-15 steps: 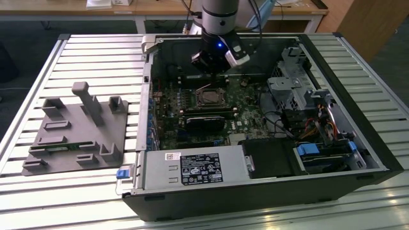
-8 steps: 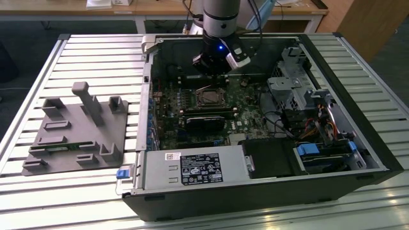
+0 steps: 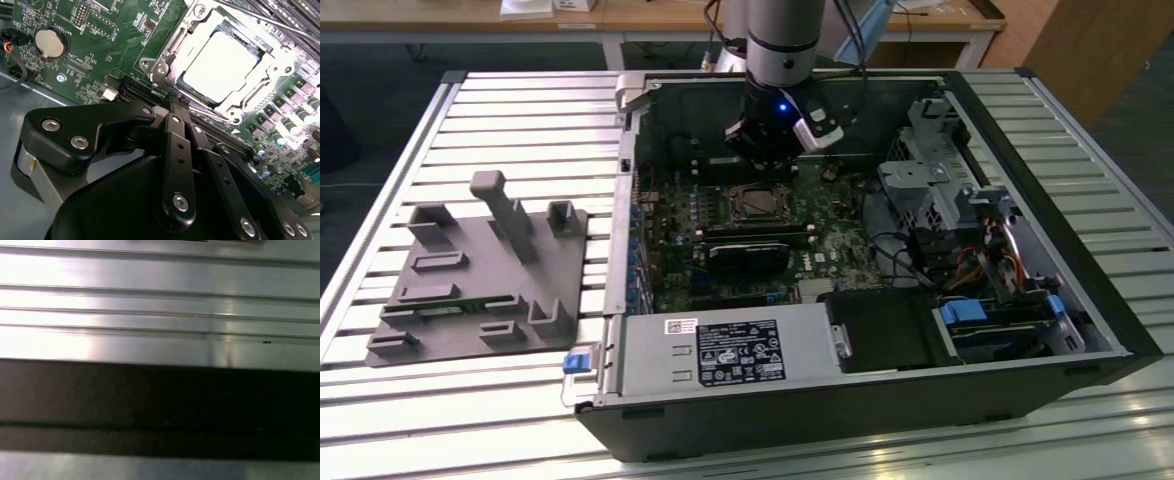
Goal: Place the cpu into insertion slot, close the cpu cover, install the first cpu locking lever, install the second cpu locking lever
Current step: 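Install the first cpu locking lever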
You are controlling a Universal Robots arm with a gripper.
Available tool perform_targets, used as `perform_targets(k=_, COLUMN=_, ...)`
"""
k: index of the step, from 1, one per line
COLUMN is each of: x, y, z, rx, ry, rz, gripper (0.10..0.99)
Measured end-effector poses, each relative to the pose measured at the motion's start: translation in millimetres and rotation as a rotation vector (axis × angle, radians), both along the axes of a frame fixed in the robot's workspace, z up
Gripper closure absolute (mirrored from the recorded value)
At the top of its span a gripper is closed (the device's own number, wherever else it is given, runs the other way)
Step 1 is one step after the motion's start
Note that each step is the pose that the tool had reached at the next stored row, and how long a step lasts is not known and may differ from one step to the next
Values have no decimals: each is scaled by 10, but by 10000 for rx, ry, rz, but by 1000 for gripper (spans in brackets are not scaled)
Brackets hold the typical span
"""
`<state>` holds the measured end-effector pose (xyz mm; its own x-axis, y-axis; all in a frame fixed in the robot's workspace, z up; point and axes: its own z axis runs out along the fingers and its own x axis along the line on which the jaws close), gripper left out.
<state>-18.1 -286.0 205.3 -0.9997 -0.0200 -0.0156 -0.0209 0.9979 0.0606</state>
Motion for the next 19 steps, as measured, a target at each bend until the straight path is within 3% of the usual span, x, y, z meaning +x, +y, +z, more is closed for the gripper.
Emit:
perform_targets(k=4, x=14, y=0, z=-36, rx=-22, ry=-1, rz=-1, gripper=980)
perform_targets(k=14, x=14, y=0, z=-27, rx=-39, ry=-2, rz=0, gripper=980)
perform_targets(k=19, x=14, y=0, z=-30, rx=-250, ry=-1, rz=0, gripper=980)
